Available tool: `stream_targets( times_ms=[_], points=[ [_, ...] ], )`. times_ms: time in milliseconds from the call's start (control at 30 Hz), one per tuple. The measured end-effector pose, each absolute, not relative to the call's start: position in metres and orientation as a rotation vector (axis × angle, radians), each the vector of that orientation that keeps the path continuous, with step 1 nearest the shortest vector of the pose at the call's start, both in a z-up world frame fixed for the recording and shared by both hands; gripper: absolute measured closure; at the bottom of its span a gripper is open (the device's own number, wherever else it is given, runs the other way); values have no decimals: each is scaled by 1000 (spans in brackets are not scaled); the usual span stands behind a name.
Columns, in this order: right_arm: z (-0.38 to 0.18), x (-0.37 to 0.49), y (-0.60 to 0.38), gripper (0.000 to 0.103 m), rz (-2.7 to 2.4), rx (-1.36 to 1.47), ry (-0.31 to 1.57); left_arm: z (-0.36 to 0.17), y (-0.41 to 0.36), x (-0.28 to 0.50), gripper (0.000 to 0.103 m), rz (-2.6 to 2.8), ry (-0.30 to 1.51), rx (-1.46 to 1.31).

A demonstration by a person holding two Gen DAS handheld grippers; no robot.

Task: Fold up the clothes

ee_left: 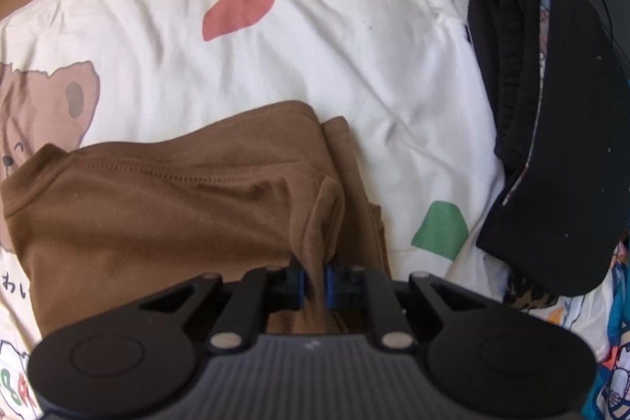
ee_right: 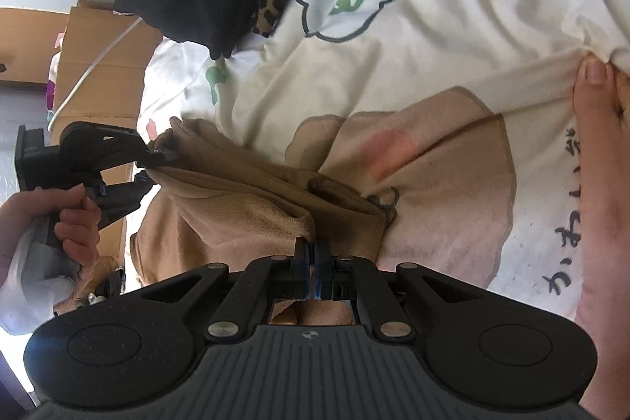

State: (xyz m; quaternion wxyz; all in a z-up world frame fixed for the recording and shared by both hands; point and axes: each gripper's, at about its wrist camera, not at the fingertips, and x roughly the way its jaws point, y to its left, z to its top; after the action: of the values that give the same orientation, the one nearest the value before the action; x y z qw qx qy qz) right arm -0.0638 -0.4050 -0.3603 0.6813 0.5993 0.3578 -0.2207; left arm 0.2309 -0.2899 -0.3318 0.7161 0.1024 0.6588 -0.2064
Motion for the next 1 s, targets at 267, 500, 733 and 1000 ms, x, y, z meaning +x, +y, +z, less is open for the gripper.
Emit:
stream_targets(
  times_ms=[267,500,733,1000],
  points=[
    [-360,-70,-406,103,-521,1330,834,-334,-298,220,92,-447,1470,258],
    [-363,-78,-406,103,-553,1345,858,-331,-304,211,92,-450,1487,295],
    [-369,-79,-408,103,-587,1348,890,-332,-304,212,86,-448,1486,268],
    [-371,-89,-407,103,-660,1315,922,-322,-300,233,70,-452,1466,238]
  ],
)
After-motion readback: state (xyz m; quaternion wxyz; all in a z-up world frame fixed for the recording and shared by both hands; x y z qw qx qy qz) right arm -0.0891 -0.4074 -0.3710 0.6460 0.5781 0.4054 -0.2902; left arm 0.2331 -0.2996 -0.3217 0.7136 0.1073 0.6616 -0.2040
